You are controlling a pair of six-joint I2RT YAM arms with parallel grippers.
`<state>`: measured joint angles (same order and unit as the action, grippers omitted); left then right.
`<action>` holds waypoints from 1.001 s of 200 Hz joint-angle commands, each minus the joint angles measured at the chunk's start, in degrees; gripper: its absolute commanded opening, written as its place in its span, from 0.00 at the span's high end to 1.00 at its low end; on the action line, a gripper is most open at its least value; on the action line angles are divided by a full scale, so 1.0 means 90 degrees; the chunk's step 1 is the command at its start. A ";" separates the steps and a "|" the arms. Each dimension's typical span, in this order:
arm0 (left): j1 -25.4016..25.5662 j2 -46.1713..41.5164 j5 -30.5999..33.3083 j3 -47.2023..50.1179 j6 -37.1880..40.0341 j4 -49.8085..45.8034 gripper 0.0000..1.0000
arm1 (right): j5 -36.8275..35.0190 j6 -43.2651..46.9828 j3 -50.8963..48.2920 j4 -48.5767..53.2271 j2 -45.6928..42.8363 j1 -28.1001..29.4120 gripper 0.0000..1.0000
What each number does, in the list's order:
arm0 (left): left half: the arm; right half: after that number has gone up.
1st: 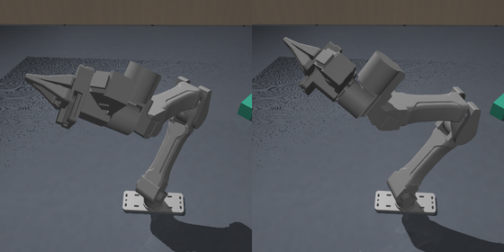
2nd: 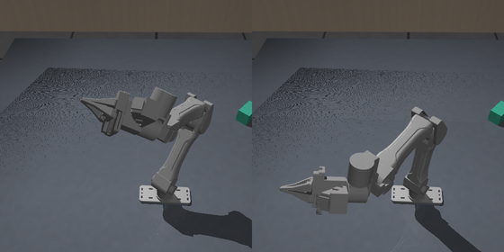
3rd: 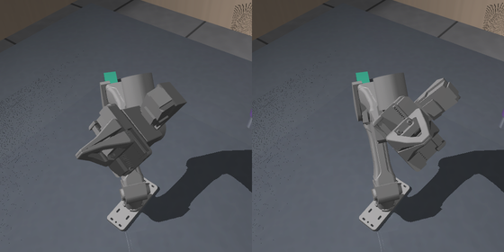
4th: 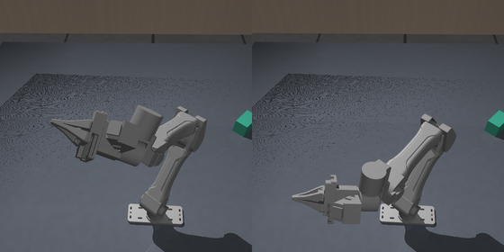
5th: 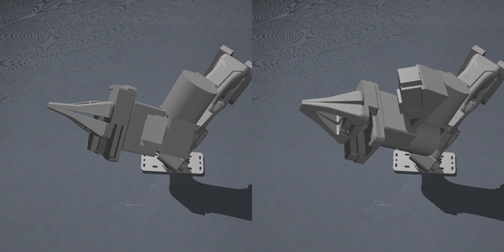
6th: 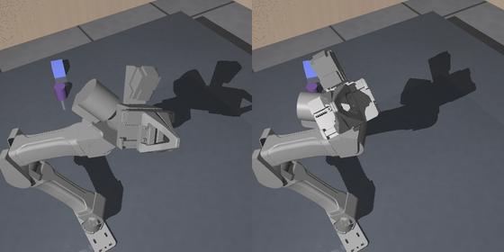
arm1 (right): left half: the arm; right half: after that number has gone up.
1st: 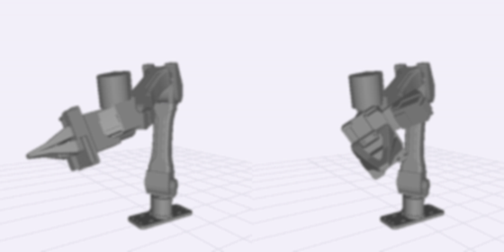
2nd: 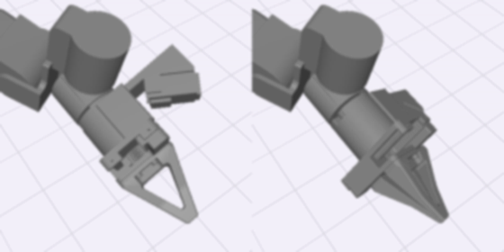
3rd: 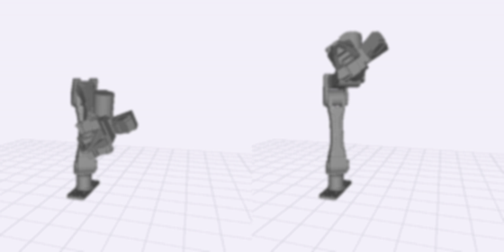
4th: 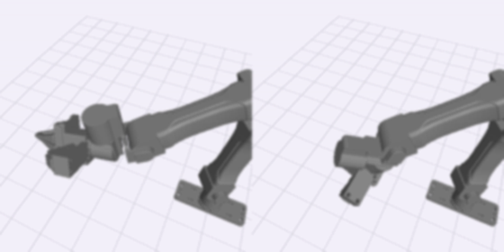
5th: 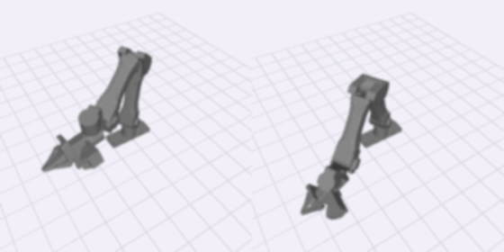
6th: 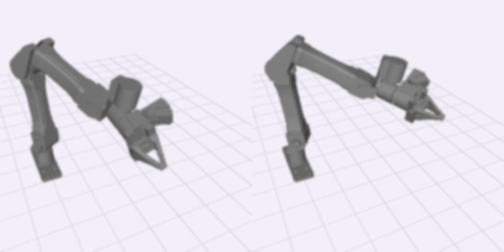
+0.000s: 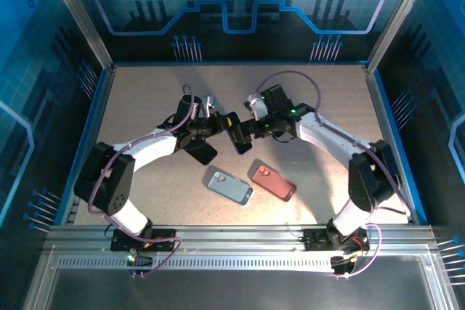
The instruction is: Put the phone into the phone case
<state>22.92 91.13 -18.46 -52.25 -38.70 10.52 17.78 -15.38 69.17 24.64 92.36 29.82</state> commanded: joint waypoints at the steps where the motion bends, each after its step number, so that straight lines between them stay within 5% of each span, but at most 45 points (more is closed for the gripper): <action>1: 0.0098 -0.0648 0.0709 -0.0065 -0.0241 0.0150 1.00 | 0.0744 -0.0908 -0.0718 -0.0930 -0.0453 -0.0339 0.15; 87: 0.1066 -0.1865 0.3311 0.0691 -0.1579 0.0838 1.00 | 0.2073 -0.3429 -0.2468 -0.4409 -0.0870 -0.1035 0.17; 133: 0.1471 -0.1943 0.3973 0.0786 -0.1847 0.1258 1.00 | 0.2390 -0.4132 -0.2701 -0.5649 -0.0759 -0.1098 0.19; 200: 0.1501 -0.1864 0.4210 0.0631 -0.1846 0.1609 1.00 | 0.2408 -0.4346 -0.2929 -0.5940 -0.0658 -0.1246 0.19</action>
<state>36.18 76.01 16.93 -45.15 -54.37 19.81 38.06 -52.56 43.42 -25.08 85.76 19.88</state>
